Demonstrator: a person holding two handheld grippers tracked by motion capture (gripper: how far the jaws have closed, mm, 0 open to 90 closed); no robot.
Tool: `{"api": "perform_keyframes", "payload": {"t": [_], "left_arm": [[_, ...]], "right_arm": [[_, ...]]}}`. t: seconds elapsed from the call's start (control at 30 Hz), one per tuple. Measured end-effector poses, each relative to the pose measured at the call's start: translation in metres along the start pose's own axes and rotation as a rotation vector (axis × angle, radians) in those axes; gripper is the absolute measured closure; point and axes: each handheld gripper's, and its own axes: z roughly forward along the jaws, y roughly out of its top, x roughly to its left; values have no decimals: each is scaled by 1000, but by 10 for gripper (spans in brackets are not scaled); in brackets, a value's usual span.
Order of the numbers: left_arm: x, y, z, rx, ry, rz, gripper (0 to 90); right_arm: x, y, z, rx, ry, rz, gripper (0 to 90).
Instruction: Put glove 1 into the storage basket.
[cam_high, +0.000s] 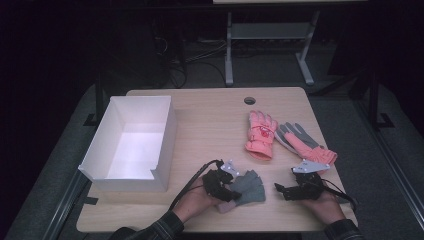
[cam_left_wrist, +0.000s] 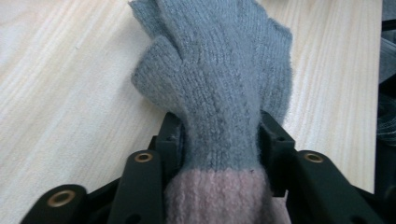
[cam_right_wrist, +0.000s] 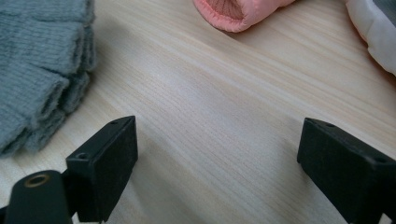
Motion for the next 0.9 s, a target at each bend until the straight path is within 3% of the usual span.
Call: {"api": "perform_keyframes", "payload": {"t": [0.17, 0.4, 0.9], "left_arm": [[2, 2, 0, 17, -29, -8, 664], [4, 4, -5, 10, -60, 16, 684], [12, 19, -41, -28, -5, -14, 678]], "right_arm": [[0, 0, 0, -1, -2, 3, 114], [0, 0, 0, 1, -1, 2, 113], [0, 0, 0, 3, 0, 7, 113]]}}
